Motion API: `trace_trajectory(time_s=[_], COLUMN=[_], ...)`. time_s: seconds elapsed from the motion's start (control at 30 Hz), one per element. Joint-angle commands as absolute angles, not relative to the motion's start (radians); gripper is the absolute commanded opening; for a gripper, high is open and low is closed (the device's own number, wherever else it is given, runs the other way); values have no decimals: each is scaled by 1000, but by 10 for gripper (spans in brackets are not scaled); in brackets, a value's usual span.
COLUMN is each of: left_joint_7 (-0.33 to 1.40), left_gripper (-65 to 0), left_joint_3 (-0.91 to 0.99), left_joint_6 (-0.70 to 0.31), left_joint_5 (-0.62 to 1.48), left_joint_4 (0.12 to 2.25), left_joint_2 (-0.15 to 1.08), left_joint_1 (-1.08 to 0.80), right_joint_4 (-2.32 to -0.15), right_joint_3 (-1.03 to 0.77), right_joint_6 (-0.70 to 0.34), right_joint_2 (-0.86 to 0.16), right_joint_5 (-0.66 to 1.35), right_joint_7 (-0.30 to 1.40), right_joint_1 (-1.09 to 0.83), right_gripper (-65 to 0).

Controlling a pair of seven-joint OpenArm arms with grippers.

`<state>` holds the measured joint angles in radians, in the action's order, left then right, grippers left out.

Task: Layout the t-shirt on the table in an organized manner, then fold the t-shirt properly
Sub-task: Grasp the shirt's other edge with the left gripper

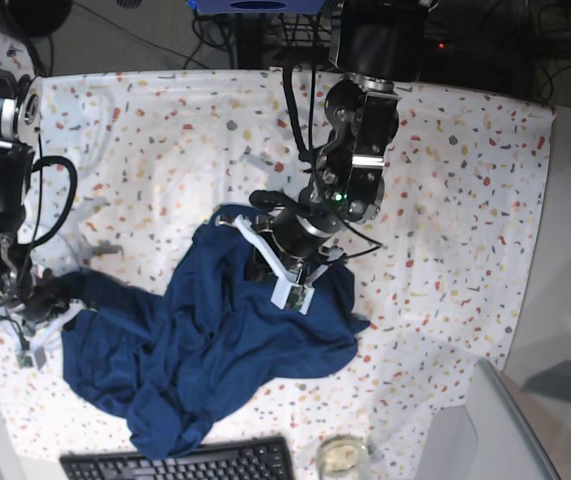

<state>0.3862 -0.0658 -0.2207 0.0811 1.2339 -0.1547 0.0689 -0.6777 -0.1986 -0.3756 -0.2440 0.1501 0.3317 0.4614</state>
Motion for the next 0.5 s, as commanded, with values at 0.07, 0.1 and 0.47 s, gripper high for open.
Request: trace_trajectory(time_s=[0.07,0.1,0.47], left_joint_7=[366,367,366], left_gripper=[-650,-650,-650], left_joint_3=[-119,-143,-203], left_joint_6=[-101,-85,-73], left_joint_5=[76,76,85], left_joint_4=[1099,1063,1191], left_joint_2=[-137,-122,166], left_joint_1=[143,150,-71], right_joint_4=[-605,-576,-481], right_joint_3=[-197,-182,-88], right_joint_6=[-380,-380,-380], right_joint_2=[-254,-255,-326], right_joint_5=[151,151,151], right_joint_7=[222,186,151], right_joint_1=[486,486,409], right_gripper=[-635,-635,-641])
